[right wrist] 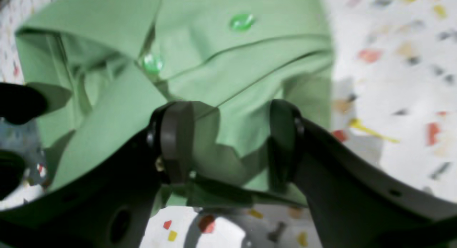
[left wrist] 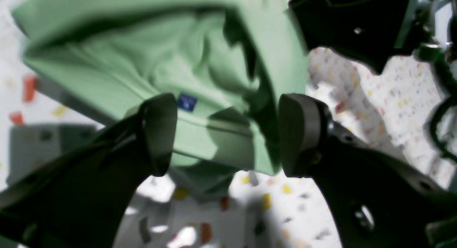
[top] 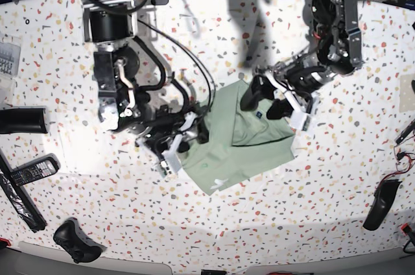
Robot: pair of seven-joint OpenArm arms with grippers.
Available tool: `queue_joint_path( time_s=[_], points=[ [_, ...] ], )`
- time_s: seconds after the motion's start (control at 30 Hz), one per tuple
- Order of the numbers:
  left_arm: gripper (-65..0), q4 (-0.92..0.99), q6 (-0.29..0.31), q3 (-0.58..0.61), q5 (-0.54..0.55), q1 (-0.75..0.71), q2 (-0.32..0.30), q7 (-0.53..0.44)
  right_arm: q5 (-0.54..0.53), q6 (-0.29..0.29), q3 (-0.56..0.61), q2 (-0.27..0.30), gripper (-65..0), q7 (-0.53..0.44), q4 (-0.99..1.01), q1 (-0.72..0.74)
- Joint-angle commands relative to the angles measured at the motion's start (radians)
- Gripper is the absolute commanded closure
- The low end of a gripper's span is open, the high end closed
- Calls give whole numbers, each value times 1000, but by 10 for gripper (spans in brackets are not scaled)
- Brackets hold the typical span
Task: Fold the T-shirt properly
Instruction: 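Hold the folded bundle with both grippers and press the fold flat, then regrasp the bundle edge with the left gripper beside the blue label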
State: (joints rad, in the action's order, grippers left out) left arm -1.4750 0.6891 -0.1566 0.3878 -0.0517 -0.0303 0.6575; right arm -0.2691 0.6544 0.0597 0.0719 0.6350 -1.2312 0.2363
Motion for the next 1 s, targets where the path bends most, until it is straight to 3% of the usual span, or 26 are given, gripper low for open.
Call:
queue_joint_path(
  time_s=[0.0,0.07,0.13,0.17,0.47,0.63,0.77,0.83,0.97],
  points=[
    [-408,12,9,1,-15,31,-1,-42,-18,8,5,3,-327,-22,-6,30],
    [-408,79,-13,1,-88,61,-3,-59,-17,8,10,3,-327,-7,0,28],
    [-408,145,-111,1,-109,100,-19,-36,-17,8,10,12,-327,9,0,29],
    [-408,173,-126,1,-112,119,-29,-17,-8,8,10,19,-327,8,0,29],
    [-408,219,-126,1,-107,215,-168,26,8,8,13,101,-327,21,0,29],
    [-408,219,-126,1,-108,242,-187,23,51,8,21,104,-327,42,0,28],
    [-408,219,-132,1,-100,251,-184,29,94,5,87,146,-327,42,0,26],
    [-408,218,-136,1,-34,252,-184,82,94,4,122,164,-327,41,0,27],
    [-408,216,-109,1,210,255,-184,184,112,3,160,169,-327,39,0,26]
  ],
)
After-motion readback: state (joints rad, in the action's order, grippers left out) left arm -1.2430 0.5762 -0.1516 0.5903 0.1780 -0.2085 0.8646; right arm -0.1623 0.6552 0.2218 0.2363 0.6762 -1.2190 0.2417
